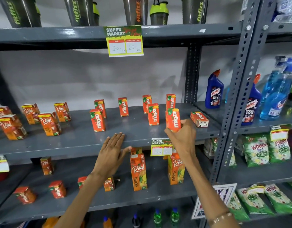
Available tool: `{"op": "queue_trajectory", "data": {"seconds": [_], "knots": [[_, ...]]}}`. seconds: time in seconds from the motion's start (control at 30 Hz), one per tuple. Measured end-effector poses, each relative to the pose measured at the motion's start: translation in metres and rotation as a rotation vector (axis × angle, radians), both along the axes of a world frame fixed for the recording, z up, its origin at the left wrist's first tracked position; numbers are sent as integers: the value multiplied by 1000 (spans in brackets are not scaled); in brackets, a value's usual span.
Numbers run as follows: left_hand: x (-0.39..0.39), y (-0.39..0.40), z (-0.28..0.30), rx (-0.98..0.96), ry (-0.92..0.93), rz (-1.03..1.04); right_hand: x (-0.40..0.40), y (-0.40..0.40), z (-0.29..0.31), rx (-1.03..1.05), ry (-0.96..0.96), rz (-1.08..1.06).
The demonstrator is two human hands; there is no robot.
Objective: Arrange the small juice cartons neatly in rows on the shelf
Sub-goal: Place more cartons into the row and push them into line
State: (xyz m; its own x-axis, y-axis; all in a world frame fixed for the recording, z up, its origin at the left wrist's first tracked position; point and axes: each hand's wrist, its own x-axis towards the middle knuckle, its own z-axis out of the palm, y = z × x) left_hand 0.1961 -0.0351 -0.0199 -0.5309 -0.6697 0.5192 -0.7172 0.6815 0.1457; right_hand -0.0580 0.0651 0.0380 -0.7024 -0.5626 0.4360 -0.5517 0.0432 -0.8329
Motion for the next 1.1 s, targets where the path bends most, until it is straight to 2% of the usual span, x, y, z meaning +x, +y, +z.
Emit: {"op": "queue_trajectory", "data": {"seconds": [0.13,0.27,0.5,0.73,0.87,0.97,1.1], "knots": [[26,-7,-3,-25,-36,61,62,-5,-2,-50,27,71],[23,-10,-11,-62,-103,86,96,-48,-1,-7,12,132],[32,-12,-10,-62,-116,78,135,-118,13,108,45,131],[37,-15,-12,-50,-75,61,141,-137,12,198,116,120],[37,-14,-12,-54,-80,67,140,-136,13,209,74,178],[41,-15,-12,-93,-92,90,130,-116,13,144,42,235],[25,-4,-15,-112,-128,119,71,-61,2,17,168,182]]}}
